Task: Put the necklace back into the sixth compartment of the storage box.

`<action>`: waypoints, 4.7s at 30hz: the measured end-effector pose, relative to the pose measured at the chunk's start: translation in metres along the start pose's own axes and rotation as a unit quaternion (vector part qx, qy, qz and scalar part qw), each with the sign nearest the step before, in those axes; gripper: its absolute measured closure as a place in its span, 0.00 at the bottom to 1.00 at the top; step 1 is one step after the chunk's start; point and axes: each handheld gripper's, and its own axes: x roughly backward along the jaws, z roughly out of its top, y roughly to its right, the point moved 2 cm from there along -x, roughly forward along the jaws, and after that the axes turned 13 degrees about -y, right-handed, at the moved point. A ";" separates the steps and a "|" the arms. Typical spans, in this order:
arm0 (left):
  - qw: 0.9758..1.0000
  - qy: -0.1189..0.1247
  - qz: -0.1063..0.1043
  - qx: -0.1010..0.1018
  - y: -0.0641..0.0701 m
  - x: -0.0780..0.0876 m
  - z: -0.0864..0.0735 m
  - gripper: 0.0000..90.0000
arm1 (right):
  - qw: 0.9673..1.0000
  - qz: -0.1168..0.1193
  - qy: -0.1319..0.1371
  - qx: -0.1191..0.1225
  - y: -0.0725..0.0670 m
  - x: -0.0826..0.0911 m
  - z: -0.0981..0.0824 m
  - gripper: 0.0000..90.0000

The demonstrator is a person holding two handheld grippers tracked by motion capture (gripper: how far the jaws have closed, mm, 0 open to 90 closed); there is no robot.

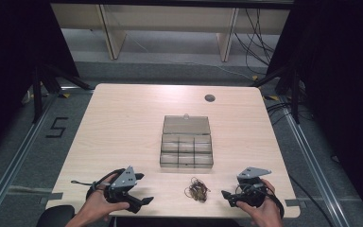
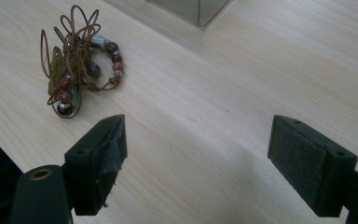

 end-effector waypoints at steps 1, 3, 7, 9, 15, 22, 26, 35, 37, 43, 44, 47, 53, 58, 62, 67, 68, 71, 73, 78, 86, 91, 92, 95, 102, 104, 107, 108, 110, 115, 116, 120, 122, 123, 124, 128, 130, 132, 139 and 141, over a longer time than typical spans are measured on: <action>1.000 0.000 0.000 0.000 0.000 0.000 0.000 0.17 | 1.000 0.000 0.000 0.000 0.000 0.000 0.000 0.23; 1.000 0.000 -0.001 0.002 0.001 0.001 0.000 0.17 | 1.000 -0.001 0.002 0.012 0.001 -0.001 0.000 0.23; 1.000 -0.001 -0.003 0.002 0.000 0.001 0.000 0.17 | 1.000 0.002 -0.001 0.010 0.001 0.000 0.001 0.22; 1.000 -0.001 -0.003 0.002 0.001 0.001 0.000 0.17 | 1.000 0.004 -0.004 0.005 0.000 0.001 0.001 0.22; 1.000 -0.001 -0.003 0.002 0.001 0.001 0.000 0.17 | 1.000 0.003 0.003 -0.001 -0.002 0.001 0.001 0.20; 1.000 -0.003 -0.003 -0.005 0.000 0.001 0.000 0.17 | 1.000 0.006 -0.002 0.013 -0.005 0.002 0.004 0.20; 1.000 0.005 -0.006 0.005 0.001 0.000 0.001 0.17 | 1.000 0.013 -0.017 0.021 -0.008 0.005 0.006 0.18; 1.000 0.009 -0.003 0.007 0.002 0.000 0.001 0.17 | 0.999 0.021 -0.024 0.037 -0.021 0.002 0.018 0.17; 1.000 0.009 -0.004 0.006 0.002 0.000 0.001 0.17 | 0.998 0.026 -0.033 0.053 -0.024 0.001 0.022 0.17; 1.000 0.005 -0.003 -0.008 0.000 0.000 0.001 0.17 | 0.995 0.041 -0.040 0.080 -0.037 -0.006 0.033 0.17; 1.000 0.005 -0.004 -0.005 0.001 0.000 0.001 0.17 | 0.995 0.042 -0.038 0.077 -0.039 -0.007 0.035 0.17; 1.000 0.005 -0.005 -0.002 0.001 0.000 0.001 0.17 | 0.995 0.047 -0.046 0.080 -0.046 -0.009 0.041 0.17; 1.000 0.008 -0.006 0.005 0.002 -0.001 0.001 0.17 | 0.992 0.056 -0.063 0.097 -0.053 -0.018 0.049 0.18; 1.000 0.004 -0.007 0.004 0.002 0.000 0.001 0.17 | 0.990 0.052 -0.083 0.100 -0.058 -0.026 0.055 0.18; 1.000 0.012 -0.007 -0.006 0.001 -0.001 0.001 0.17 | 0.989 0.050 -0.091 0.107 -0.062 -0.032 0.059 0.18; 1.000 0.012 -0.009 -0.002 0.002 -0.001 0.001 0.17 | 0.988 0.048 -0.100 0.108 -0.063 -0.035 0.063 0.18; 1.000 0.009 -0.006 -0.002 0.002 0.000 0.001 0.17 | 0.987 0.048 -0.096 0.117 -0.063 -0.038 0.065 0.18; 1.000 0.007 -0.004 -0.004 0.002 0.000 0.001 0.17 | 0.987 0.048 -0.097 0.115 -0.062 -0.038 0.066 0.18; 1.000 0.011 -0.007 -0.003 0.001 -0.001 0.001 0.17 | 0.986 0.052 -0.103 0.118 -0.063 -0.040 0.066 0.19; 1.000 0.006 -0.005 -0.005 0.002 0.000 0.001 0.17 | 0.985 0.048 -0.113 0.118 -0.064 -0.043 0.067 0.29; 1.000 0.001 -0.003 -0.010 0.000 0.002 0.001 0.17 | 0.982 0.049 -0.120 0.136 -0.066 -0.046 0.069 0.53; 1.000 0.001 -0.002 -0.016 0.000 0.002 0.001 0.17 | 0.979 0.073 -0.120 0.148 -0.068 -0.042 0.068 0.76; 1.000 0.002 -0.003 -0.009 0.000 0.002 0.001 0.17 | 0.979 0.073 -0.115 0.153 -0.068 -0.041 0.069 0.81; 1.000 0.002 -0.005 -0.003 0.000 0.002 0.001 0.17 | 0.979 0.083 -0.095 0.162 -0.067 -0.032 0.072 0.93; 1.000 0.004 -0.004 -0.003 0.000 0.002 0.001 0.17 | 0.975 0.073 -0.099 0.187 -0.071 -0.028 0.078 0.93; 1.000 0.002 -0.006 -0.004 0.000 0.002 0.001 0.17 | 0.974 0.073 -0.100 0.189 -0.073 -0.023 0.080 0.93; 1.000 0.004 -0.004 -0.003 0.000 0.002 0.000 0.17 | 0.972 0.066 -0.092 0.205 -0.073 -0.015 0.086 0.93; 1.000 0.003 -0.004 -0.003 0.000 0.002 0.000 0.17 | 0.972 0.064 -0.090 0.207 -0.073 -0.011 0.088 0.93; 1.000 0.007 -0.006 0.000 0.000 0.001 0.001 0.17 | 0.972 0.057 -0.081 0.213 -0.072 -0.004 0.092 0.93; 1.000 0.003 -0.004 -0.006 -0.001 0.002 0.000 0.17 | 0.973 0.049 -0.069 0.216 -0.071 0.012 0.102 0.93; 1.000 0.004 -0.005 -0.006 -0.001 0.001 0.000 0.17 | 0.973 0.046 -0.067 0.215 -0.071 0.014 0.103 0.93; 1.000 0.004 -0.006 -0.006 -0.001 0.001 0.000 0.17 | 0.971 0.036 -0.067 0.225 -0.068 0.026 0.114 0.93; 1.000 0.003 -0.004 -0.008 -0.002 0.002 0.000 0.17 | 0.971 0.036 -0.068 0.226 -0.068 0.033 0.119 0.93; 1.000 0.005 -0.005 -0.006 -0.002 0.002 0.000 0.17 | 0.972 0.032 -0.068 0.223 -0.068 0.037 0.122 0.93; 1.000 0.006 -0.007 -0.007 -0.002 0.001 0.000 0.17 | 0.971 0.028 -0.065 0.230 -0.066 0.040 0.125 0.93; 1.000 0.002 -0.009 0.000 -0.001 0.002 0.000 0.17 | 0.971 0.026 -0.067 0.226 -0.064 0.054 0.137 0.93; 1.000 0.006 -0.008 0.000 -0.001 0.001 0.000 0.17 | 0.972 0.024 -0.074 0.222 -0.062 0.059 0.143 0.93; 1.000 0.004 -0.005 -0.002 -0.001 0.002 0.000 0.17 | 0.970 0.021 -0.067 0.233 -0.060 0.064 0.149 0.93; 1.000 0.003 -0.007 0.001 -0.001 0.002 0.000 0.17 | 0.970 0.024 -0.073 0.229 -0.054 0.075 0.165 0.93; 1.000 0.004 -0.008 0.000 -0.001 0.002 0.000 0.17 | 0.971 0.023 -0.073 0.226 -0.052 0.079 0.169 0.93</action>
